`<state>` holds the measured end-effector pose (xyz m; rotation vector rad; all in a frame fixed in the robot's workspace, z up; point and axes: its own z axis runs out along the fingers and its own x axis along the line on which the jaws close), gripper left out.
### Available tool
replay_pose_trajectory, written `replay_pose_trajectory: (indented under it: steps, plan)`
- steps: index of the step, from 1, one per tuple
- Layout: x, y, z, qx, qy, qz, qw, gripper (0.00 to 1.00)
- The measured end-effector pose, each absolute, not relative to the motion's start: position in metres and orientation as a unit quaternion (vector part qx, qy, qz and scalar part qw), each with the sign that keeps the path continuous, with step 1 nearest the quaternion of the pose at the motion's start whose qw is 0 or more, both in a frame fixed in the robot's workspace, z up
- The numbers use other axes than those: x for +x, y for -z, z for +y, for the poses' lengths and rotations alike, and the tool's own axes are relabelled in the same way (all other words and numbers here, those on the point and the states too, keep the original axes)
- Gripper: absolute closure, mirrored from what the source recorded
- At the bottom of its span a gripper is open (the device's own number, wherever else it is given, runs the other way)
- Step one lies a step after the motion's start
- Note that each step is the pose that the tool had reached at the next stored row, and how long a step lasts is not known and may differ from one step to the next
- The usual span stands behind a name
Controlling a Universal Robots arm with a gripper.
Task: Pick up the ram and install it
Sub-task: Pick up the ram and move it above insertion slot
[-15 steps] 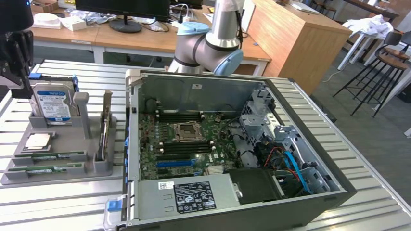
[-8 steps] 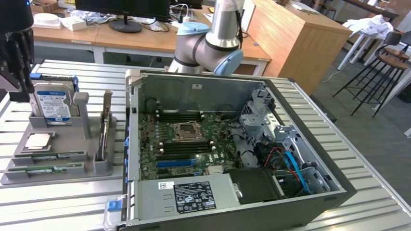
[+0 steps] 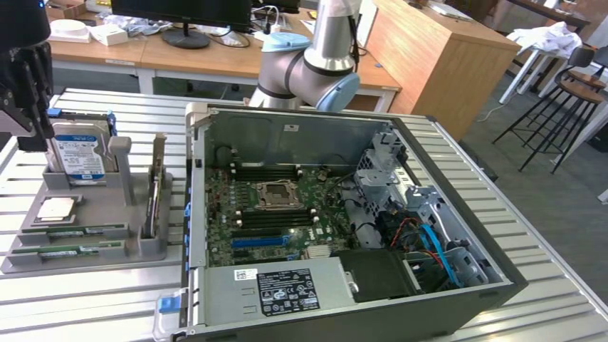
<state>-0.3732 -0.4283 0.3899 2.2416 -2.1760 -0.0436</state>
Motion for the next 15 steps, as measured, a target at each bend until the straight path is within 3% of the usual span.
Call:
replay_pose_trajectory:
  steps: [15]
  plan:
    - [-0.373,-0.377,-0.428,0.717,0.012,-0.696,0.006,0.7]
